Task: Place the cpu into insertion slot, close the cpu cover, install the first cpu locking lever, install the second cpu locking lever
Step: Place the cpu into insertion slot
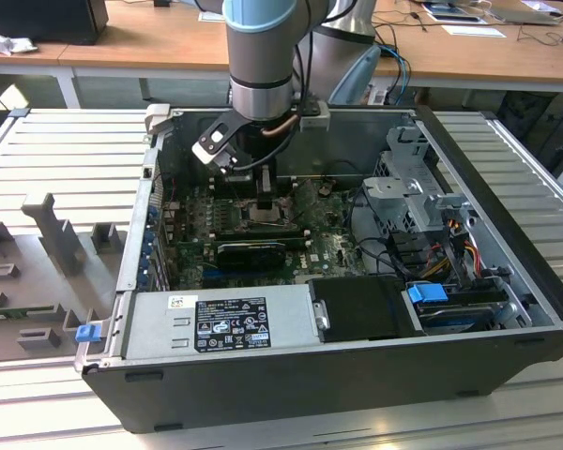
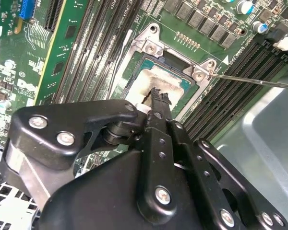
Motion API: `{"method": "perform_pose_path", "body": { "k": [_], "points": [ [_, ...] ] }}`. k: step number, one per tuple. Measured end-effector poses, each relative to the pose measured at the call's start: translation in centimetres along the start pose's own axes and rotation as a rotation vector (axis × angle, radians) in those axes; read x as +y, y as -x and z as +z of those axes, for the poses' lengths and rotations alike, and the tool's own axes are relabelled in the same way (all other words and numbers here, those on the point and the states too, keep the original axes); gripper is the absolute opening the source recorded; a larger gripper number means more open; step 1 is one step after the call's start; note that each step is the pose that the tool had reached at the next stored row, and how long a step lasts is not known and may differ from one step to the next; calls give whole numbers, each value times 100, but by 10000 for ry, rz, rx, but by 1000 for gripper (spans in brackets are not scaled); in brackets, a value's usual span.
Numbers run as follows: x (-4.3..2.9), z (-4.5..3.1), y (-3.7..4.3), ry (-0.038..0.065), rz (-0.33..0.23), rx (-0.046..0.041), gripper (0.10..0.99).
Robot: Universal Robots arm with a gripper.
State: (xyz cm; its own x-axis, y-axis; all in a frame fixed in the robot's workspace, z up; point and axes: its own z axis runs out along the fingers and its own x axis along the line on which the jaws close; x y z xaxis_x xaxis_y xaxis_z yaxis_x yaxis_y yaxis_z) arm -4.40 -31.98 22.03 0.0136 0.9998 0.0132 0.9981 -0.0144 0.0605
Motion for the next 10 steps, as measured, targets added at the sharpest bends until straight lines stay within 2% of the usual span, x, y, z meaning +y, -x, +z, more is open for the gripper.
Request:
{"method": "perform_pose_path", "body": {
  "k": [10],
  "points": [
    [6,-90,-1,-15,0,-10,106]
  ]
}}
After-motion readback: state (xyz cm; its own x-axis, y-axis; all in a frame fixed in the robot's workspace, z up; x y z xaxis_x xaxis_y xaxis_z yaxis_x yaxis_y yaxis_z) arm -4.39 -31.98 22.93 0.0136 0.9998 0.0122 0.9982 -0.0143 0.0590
